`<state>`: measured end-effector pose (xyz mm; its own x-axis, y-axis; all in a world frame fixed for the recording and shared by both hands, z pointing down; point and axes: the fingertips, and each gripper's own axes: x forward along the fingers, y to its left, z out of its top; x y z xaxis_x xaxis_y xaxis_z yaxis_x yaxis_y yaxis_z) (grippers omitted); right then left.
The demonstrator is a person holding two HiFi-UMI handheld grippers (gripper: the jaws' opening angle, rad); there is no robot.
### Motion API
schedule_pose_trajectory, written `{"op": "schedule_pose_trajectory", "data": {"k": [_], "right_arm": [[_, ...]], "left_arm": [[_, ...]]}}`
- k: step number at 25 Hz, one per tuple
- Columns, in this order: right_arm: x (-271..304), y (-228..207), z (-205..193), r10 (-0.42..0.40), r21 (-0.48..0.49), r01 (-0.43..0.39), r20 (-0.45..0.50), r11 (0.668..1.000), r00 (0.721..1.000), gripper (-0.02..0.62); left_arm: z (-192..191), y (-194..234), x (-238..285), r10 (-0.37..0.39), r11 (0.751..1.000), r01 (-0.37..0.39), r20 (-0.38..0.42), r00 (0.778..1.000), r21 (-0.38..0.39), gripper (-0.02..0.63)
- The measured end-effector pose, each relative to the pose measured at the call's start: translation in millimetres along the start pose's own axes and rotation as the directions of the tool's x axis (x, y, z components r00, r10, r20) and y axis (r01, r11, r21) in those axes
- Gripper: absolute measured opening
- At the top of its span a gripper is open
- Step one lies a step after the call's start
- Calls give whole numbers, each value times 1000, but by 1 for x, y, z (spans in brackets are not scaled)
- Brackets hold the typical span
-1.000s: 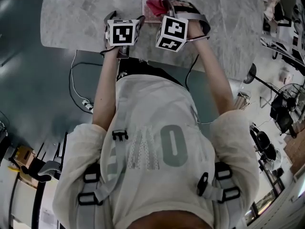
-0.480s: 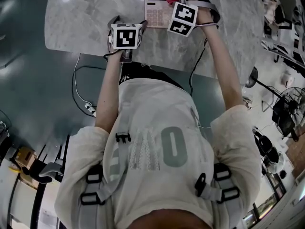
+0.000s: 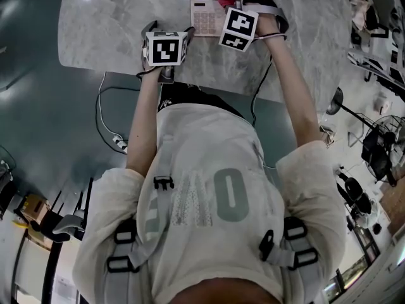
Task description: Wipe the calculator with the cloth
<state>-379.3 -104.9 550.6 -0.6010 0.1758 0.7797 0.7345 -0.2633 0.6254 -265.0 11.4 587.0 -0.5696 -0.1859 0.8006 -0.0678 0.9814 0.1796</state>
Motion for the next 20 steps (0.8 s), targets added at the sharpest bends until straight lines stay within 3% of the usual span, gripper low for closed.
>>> {"op": "schedule_pose_trajectory", "data": {"k": [4, 20], "right_arm": [[-1, 9, 0, -9, -7, 9, -5, 1000, 1000, 54], [-33, 91, 6, 91, -103, -89, 16, 991, 996, 54]], "left_arm": [[0, -1, 1, -2, 1000, 2, -2, 1000, -2, 462], [-1, 1, 2, -3, 1000, 3, 0, 1000, -2, 462]]}}
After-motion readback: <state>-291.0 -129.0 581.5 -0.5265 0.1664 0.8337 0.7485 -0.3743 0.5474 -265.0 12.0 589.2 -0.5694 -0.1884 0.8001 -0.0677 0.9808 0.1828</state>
